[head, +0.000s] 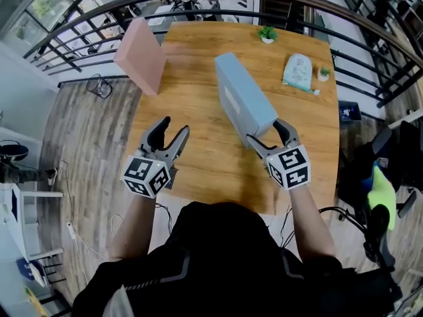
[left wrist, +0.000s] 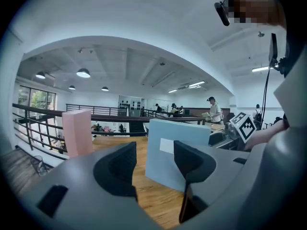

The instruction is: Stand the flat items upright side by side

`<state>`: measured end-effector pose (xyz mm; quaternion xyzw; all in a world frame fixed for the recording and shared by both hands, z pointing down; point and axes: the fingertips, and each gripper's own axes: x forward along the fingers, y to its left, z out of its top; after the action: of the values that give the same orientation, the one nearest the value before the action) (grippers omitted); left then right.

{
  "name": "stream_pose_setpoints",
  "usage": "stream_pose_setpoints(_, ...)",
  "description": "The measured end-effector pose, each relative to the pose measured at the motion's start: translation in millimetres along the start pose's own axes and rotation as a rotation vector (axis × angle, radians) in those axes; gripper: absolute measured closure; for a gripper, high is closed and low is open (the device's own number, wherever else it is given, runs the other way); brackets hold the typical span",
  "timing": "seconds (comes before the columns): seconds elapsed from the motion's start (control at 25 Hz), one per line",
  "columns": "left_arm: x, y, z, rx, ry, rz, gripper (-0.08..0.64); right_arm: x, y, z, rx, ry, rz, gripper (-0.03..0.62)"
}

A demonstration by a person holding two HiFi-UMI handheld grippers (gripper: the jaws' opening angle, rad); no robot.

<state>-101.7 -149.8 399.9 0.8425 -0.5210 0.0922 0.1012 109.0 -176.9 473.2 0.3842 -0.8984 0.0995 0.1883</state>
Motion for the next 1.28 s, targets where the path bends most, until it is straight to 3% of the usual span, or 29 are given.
stream_pose_setpoints(0.08,-10.3,7.8,2.1,0.008,-0.006,0.029,0.299,1.3,0.4,-2.4,0.008,-0.001,-0.018,0.233)
stream_pose_setpoints(0.16,-19.8,16.7,7.9,0.022,-0.025,0.05,0.299,1.9,-2.0,-1.6,0.003,-0.011,-0.042,0.296)
stream_pose_setpoints(0.32,-32.1,45.6,4.5,-0.033,-0.031,0.069,0.305,5.1,-1.4,-1.4,0.029,-0.02,-0.053,0.302)
stream_pose_setpoints(0.56,-54.1,88.8,-3.2,-0.032,-0.038,0.097,0.308,20.7,9.0,3.6,0.073,0.003,-0.099,0.307)
stream_pose_setpoints(0.72,-65.3,120.5,-6.9,-0.087,-0.053,0.112,0.308,38.6,21.3,13.5,0.085,-0.004,-0.135,0.31)
stream_pose_setpoints(0.96,-85.3,159.6,-9.5,-0.058,-0.048,0.137,0.311,72.2,43.9,29.3,0.1,0.007,-0.159,0.31)
stream_pose_setpoints(1.16,-101.4,188.5,1.3,-0.085,-0.083,0.147,0.311,105.1,62.5,45.7,0.102,0.018,-0.157,0.31)
stream_pose_setpoints(1.28,-112.3,206.4,6.3,-0.054,-0.088,0.156,0.311,126.5,74.2,54.9,0.114,0.014,-0.173,0.31)
